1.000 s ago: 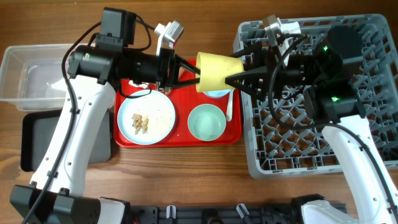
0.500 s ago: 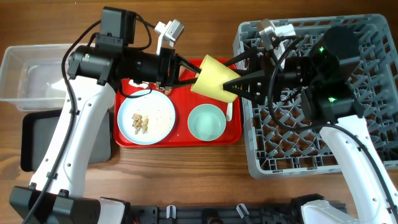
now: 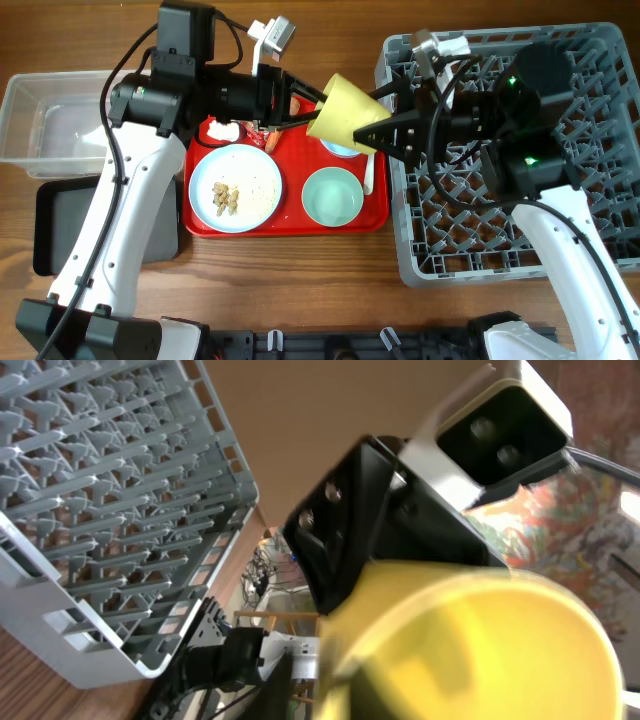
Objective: Sort waste into correct bins and load items into the dishwasher rack
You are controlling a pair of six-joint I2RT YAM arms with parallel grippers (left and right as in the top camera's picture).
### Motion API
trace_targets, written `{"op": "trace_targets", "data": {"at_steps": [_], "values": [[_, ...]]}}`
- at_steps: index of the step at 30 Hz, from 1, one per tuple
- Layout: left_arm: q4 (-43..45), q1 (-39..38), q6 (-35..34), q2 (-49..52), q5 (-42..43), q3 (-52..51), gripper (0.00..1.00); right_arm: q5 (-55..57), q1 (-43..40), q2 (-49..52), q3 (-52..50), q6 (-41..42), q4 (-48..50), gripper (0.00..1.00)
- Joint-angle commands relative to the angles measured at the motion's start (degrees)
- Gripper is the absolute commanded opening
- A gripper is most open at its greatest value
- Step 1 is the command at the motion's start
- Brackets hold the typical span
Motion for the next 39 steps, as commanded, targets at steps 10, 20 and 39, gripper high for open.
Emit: {"op": "trace_targets", "data": {"at_steps": [10, 20, 39], "values": [[-1.09, 7.02, -0.59, -0.37, -5.64, 0.15, 1.00, 5.55, -11.87, -7.85, 0.55, -1.75, -11.56, 0.59], [-2.56, 8.13, -0.33, -0.37, -5.66, 0.15, 1.00, 63.39, -14.71, -18.38, 0.57, -10.05, -58.82, 0.59], [-6.73, 8.07, 0.00, -0.35, -11.85, 0.15, 1.00, 62.79, -7.67, 6.56, 1.53, -10.82, -67.54, 0.93]]}}
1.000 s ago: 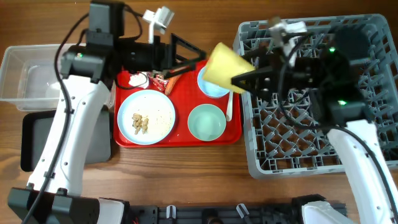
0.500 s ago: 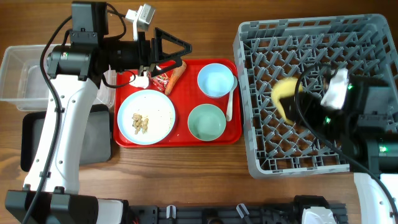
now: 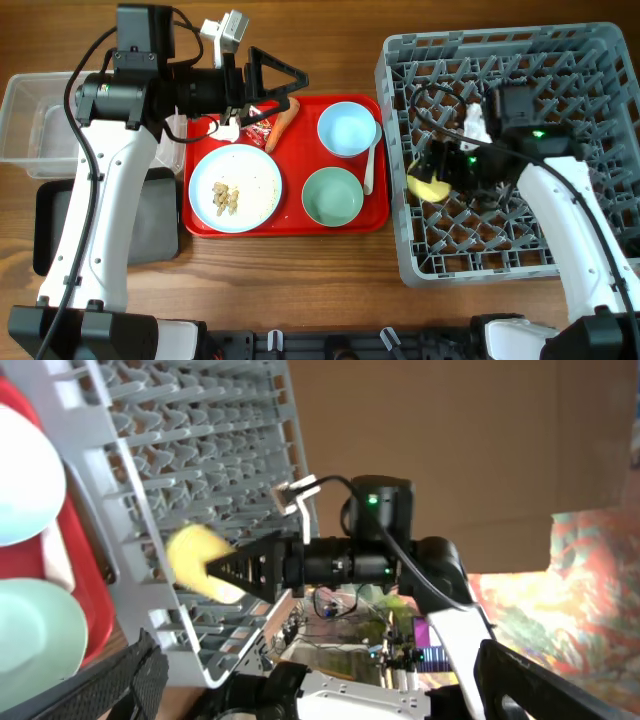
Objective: Sort waste into correct bins and load items into the dishwasher rack
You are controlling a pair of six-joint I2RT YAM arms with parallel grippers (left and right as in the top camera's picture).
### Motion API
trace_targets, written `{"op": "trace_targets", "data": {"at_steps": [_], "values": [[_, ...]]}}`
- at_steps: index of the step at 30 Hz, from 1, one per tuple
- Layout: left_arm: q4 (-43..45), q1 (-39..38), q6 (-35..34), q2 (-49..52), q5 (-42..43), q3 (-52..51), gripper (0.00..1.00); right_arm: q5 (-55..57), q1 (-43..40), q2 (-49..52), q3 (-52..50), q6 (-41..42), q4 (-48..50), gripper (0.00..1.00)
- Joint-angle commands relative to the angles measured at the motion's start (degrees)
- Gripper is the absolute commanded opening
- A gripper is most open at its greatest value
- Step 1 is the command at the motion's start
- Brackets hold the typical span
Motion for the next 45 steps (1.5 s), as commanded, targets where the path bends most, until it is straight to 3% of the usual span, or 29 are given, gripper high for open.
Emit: {"op": "trace_targets", "data": {"at_steps": [1, 5, 6, 8, 10, 11, 12, 13, 15, 16, 19, 21, 23, 26, 27, 34, 40, 45], "values": [[-2.75, 0.11, 0.72, -0.35, -3.78, 0.15, 1.00, 2.49, 0.42, -2.16, 2.56, 2.95, 0.55, 0.93], [-4.20, 0.13, 0.72, -0.37, -7.98, 0.15, 1.00, 1.55, 0.48, -6.82, 6.69, 1.33, -0.50, 0.87], [-4.17, 0.61, 0.72, -0.37, -8.09, 0.15, 1.00, -4.46, 0.94, -8.87, 7.13, -4.74, 1.01, 0.86], [-4.15, 3.04, 0.68, -0.87, -10.03, 0.17, 1.00, -9.11, 5.05, -11.10, 7.10, -8.37, 2.45, 0.82], [-6.23, 7.91, 0.00, -3.04, -22.16, 0.17, 1.00, -4.52, 14.05, -9.94, 6.91, -6.67, 2.12, 0.75], [-7.56, 9.35, -0.63, -3.93, -30.05, 0.17, 1.00, 1.92, 18.71, -8.22, 6.47, -2.01, 1.81, 0.71], [-10.56, 11.23, -3.08, -5.25, -45.09, 0.17, 1.00, 7.93, 23.67, -5.07, 6.32, 1.55, 1.49, 0.68], [-12.68, 11.96, -3.17, -5.73, -53.70, 0.17, 1.00, 11.10, 27.26, -1.75, 6.32, 4.20, 1.75, 0.63], [-16.04, 12.17, -3.13, -5.68, -62.40, 0.15, 1.00, 19.41, 31.85, 6.64, 6.32, 11.98, 2.64, 0.57], [-16.50, 12.17, -3.13, -5.64, -63.82, 0.15, 1.00, 20.04, 32.09, 8.33, 6.32, 12.04, 3.28, 0.56], [-16.65, 12.17, -3.13, -5.64, -64.65, 0.15, 1.00, 20.06, 32.20, 16.15, 6.32, 11.89, 6.40, 0.54], [-16.65, 12.17, -3.13, -5.62, -64.65, 0.15, 1.00, 20.61, 32.15, 21.09, 6.32, 12.09, 7.82, 0.47], [-16.65, 12.17, -3.13, -5.62, -64.65, 0.15, 1.00, 20.61, 32.13, 25.73, 6.32, 12.22, 9.40, 0.36], [-16.65, 12.17, -3.13, -5.62, -64.65, 0.15, 1.00, 20.59, 32.13, 27.02, 6.40, 13.29, 10.10, 0.09], [-16.65, 12.17, -3.13, -5.62, -64.65, 0.15, 1.00, 20.61, 32.13, 26.64, 6.43, 13.18, 10.08, 0.04], [-16.65, 12.17, -3.13, -5.62, -64.65, 0.15, 1.00, 29.79, 32.11, 15.15, 7.13, 13.60, 6.38, 0.04], [-16.65, 12.17, -3.13, -5.62, -64.65, 0.15, 1.00, 62.18, 26.32, -7.17, 7.74, 13.38, 8.70, 0.04], [-16.65, 12.17, -3.13, -5.62, -64.65, 0.15, 1.00, 72.02, 15.67, -4.66, 7.63, 9.90, 14.34, 0.04]]}}
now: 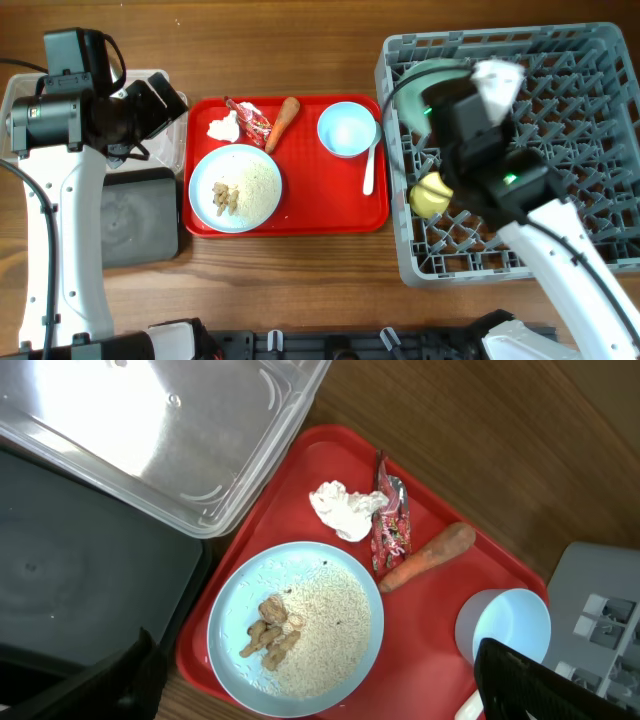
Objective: Sort waste into correct bins and load items into the dishwasher rack
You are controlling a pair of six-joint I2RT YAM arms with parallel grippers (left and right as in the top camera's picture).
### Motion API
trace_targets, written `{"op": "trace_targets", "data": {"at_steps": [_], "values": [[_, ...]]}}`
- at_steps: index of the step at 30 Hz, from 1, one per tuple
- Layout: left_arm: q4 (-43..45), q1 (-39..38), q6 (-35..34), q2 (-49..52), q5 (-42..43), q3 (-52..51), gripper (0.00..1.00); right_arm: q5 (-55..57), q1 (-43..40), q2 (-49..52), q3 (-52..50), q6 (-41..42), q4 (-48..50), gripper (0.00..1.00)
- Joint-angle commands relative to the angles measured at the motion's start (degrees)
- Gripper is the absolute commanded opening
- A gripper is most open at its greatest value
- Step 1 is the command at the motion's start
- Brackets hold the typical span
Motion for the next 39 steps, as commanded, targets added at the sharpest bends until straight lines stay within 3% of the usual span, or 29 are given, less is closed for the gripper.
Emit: {"op": "trace_targets", "data": {"at_steps": [1, 7, 10, 16, 19, 27, 34, 39], "values": [[0.04, 0.13, -0.52, -0.48, -0.76, 0.15, 1.00, 13.00, -6.67, 5.49, 0.04, -3.89, 2.64, 0.04], [0.04, 0.13, -0.52, -0.48, -0.76, 0.15, 1.00, 21.33, -10.91, 24.20, 0.07, -18.12, 10.75, 0.04], [0.04, 0.13, -0.52, -0.48, -0.76, 0.15, 1.00, 22.58, -10.91, 30.01, 0.07, -18.58, 12.26, 0.04], [0.04, 0.13, -0.52, -0.48, -0.76, 0.15, 1.00, 25.09, -7.10, 30.64, 0.09, -20.28, 12.31, 0.04], [0.04, 0.13, -0.52, -0.48, -0.74, 0.15, 1.00, 30.51, -9.57, 30.64, 0.17, -24.06, 15.58, 0.04], [0.04, 0.13, -0.52, -0.48, -0.76, 0.15, 1.00, 27.36, -17.05, 30.64, 0.17, -25.68, 16.96, 0.04], [0.04, 0.13, -0.52, -0.48, -0.76, 0.15, 1.00, 26.82, -11.54, 30.67, -0.04, -25.77, 14.69, 0.04], [0.04, 0.13, -0.52, -0.48, -0.76, 0.15, 1.00, 24.55, -8.41, 30.64, -0.04, -19.43, 7.78, 0.05]]}}
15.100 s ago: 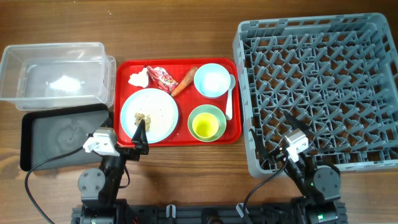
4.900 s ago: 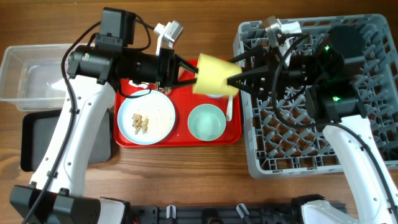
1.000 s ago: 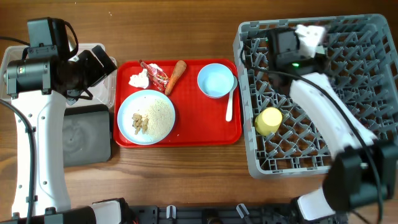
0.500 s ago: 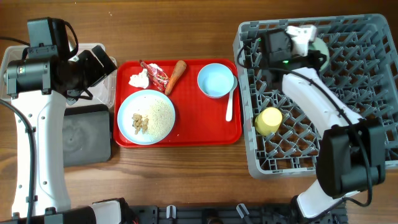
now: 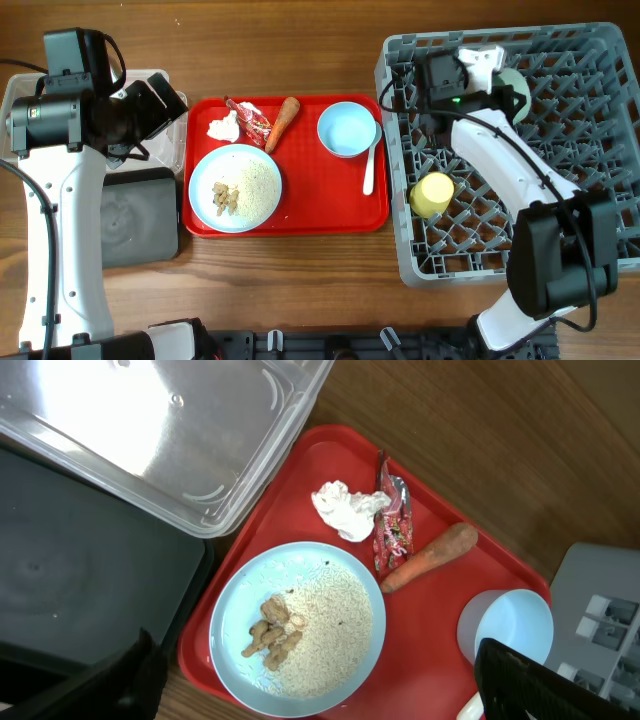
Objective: Sort waste into correct bins and load items into the dishwasher rack
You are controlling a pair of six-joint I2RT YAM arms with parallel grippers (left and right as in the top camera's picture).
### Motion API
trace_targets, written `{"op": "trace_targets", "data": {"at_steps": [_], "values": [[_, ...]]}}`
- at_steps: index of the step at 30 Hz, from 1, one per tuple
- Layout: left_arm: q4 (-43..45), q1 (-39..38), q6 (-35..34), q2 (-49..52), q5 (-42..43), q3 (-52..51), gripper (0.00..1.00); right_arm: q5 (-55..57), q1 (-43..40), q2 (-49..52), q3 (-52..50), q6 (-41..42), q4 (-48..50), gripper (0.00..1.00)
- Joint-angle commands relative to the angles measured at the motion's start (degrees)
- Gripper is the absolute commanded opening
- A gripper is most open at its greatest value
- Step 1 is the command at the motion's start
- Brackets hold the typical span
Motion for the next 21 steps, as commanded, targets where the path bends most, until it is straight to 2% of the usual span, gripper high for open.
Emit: {"op": "trace_targets", "data": {"at_steps": [1, 4, 6, 7, 11, 13, 15, 17, 19, 21], "values": [[0.15, 0.13, -0.50, -0.48, -0.57, 0.15, 1.00, -3.89, 1.84, 0.96, 0.20, 3.45, -3.28, 0.07], [0.17, 0.13, -0.50, -0.48, -0.57, 0.15, 1.00, -6.03, 1.99, -0.11, 2.78, 6.78, -9.42, 0.29], [0.15, 0.13, -0.50, -0.48, -0.57, 0.15, 1.00, -11.56, 2.05, -1.46, 6.19, 7.58, -13.00, 0.31], [0.15, 0.13, -0.50, -0.48, -0.57, 0.15, 1.00, -16.83, 2.47, -3.10, 9.46, 7.50, -15.32, 0.38], [0.15, 0.13, -0.50, -0.48, -0.57, 0.15, 1.00, -26.53, 6.08, -6.36, 15.32, 4.74, -16.61, 0.41], [0.17, 0.13, -0.50, -0.48, -0.57, 0.15, 1.00, -30.18, 8.92, -7.58, 15.93, 4.33, -15.82, 0.45], [0.15, 0.13, -0.50, -0.48, -0.57, 0.15, 1.00, -35.89, 12.07, -7.96, 15.93, 4.35, -14.88, 0.46], [0.15, 0.13, -0.50, -0.48, -0.57, 0.15, 1.00, -45.90, 15.69, -6.78, 15.78, 4.37, -13.33, 0.46], [0.15, 0.13, -0.50, -0.48, -0.57, 0.15, 1.00, -51.34, 17.55, -4.63, 15.78, 5.27, -12.04, 0.46], [0.15, 0.13, -0.50, -0.48, -0.57, 0.15, 1.00, -51.19, 18.10, -1.81, 15.78, 9.55, -11.41, 0.46]]}}
